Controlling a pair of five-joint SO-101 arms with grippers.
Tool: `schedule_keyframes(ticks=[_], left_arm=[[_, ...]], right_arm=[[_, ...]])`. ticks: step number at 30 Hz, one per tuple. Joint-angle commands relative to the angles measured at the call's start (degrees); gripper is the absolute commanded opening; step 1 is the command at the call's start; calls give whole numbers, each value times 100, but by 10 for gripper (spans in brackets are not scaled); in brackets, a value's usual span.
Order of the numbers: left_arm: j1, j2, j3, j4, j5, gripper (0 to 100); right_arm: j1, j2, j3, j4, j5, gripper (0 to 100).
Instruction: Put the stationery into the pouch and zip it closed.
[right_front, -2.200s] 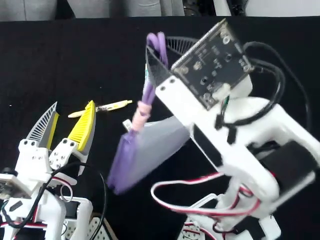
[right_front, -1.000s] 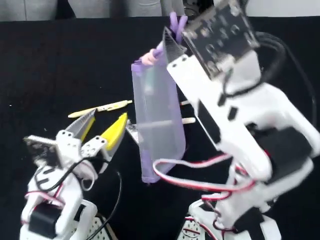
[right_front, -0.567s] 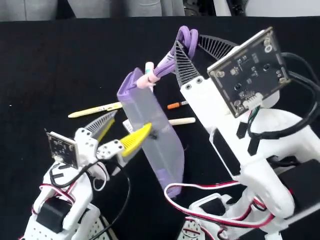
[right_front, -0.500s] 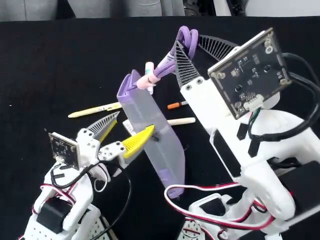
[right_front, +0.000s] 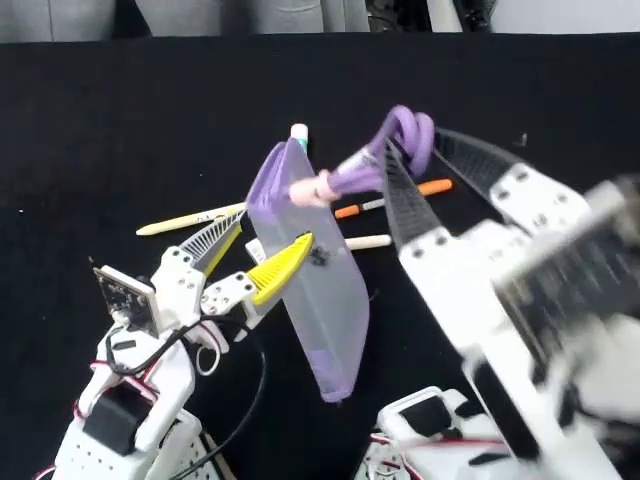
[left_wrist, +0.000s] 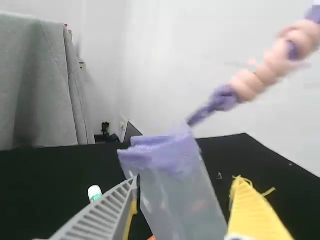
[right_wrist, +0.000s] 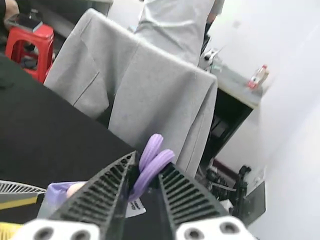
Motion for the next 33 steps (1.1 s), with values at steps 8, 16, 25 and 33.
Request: schedule_keyframes(ticks=[8, 16, 25, 33], left_arm=[[119, 2611, -1508, -431, 105, 287], [127, 2927, -1701, -440, 53, 182], [75, 1196, -1684, 105, 44, 32], [84, -105, -1921, 1090, -1547, 29]], right_arm=[[-62, -242, -22, 202, -53, 11], [-62, -497, 92, 273, -9, 11], [-18, -954, 1367, -308, 0, 11], [818, -1024, 2404, -2013, -53, 11]])
